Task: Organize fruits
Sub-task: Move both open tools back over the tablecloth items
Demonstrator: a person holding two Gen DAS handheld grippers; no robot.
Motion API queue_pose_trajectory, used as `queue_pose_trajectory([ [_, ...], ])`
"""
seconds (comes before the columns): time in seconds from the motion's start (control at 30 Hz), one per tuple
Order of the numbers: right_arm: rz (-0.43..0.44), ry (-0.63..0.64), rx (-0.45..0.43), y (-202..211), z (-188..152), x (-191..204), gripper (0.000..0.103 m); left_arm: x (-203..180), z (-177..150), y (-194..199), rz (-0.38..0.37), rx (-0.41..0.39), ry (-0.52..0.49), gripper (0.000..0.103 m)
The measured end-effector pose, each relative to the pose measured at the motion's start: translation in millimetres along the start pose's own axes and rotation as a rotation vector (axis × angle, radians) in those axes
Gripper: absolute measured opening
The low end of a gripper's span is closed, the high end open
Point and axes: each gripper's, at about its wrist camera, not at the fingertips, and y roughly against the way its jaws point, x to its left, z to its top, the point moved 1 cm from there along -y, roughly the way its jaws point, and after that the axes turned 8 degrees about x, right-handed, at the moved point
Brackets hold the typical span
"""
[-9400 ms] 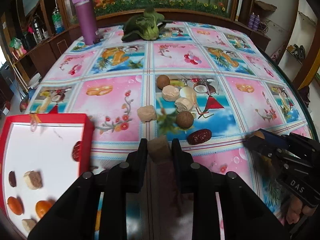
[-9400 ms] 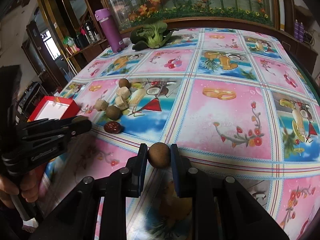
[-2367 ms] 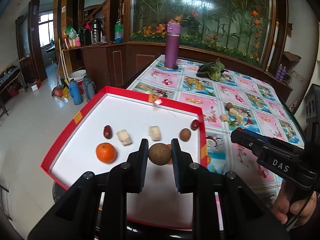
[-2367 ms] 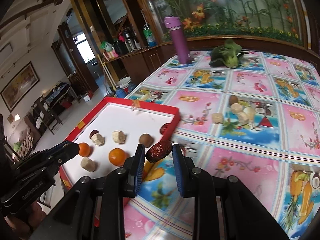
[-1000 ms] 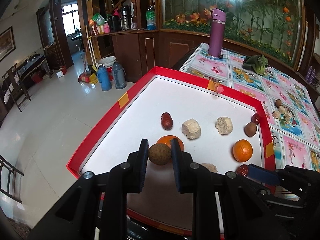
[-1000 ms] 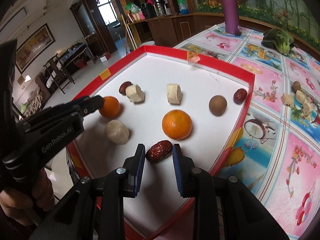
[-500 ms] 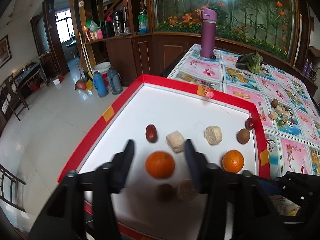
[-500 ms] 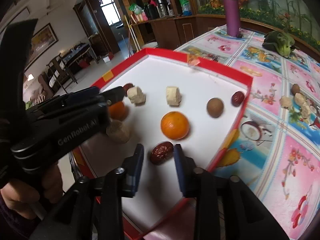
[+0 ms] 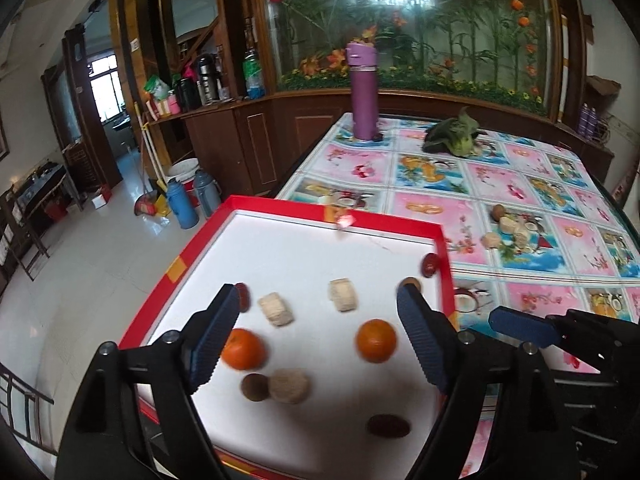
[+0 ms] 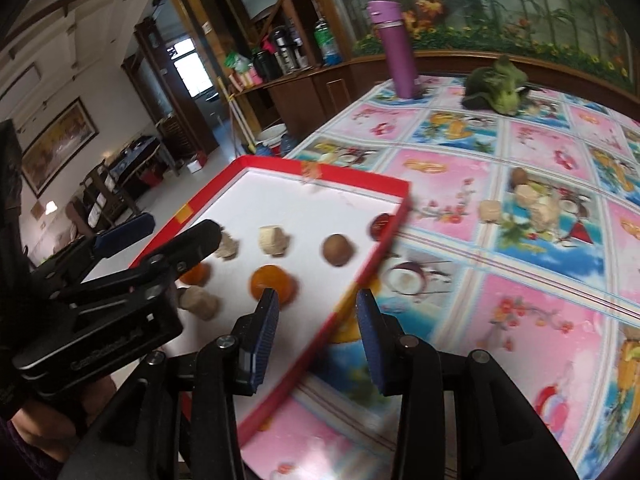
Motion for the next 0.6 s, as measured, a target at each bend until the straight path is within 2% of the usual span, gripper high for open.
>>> queue_pose_trajectory([
  [0.1,-0.011,-0.028,-0.025,11,-1,-17,0.04,-16,6,4,-0.032,0.004,-0.027,0.084],
  [0.23,-0.041,-0.076,-0.06,32,-4,-47,0.04,-36,15,8,-0.039,0.003,-0.065,0.087],
  [0.4,-0.134,-0.134,-0.103,60,-12,-96,0.04,-52,25,3,-0.041,0.031,-0.091,0.089],
  [0.6,-0.221,-0.173,-0.099,74,-11,-147,0.041,-73,28,-12,-0.042,0.073,-0.135,0.089],
])
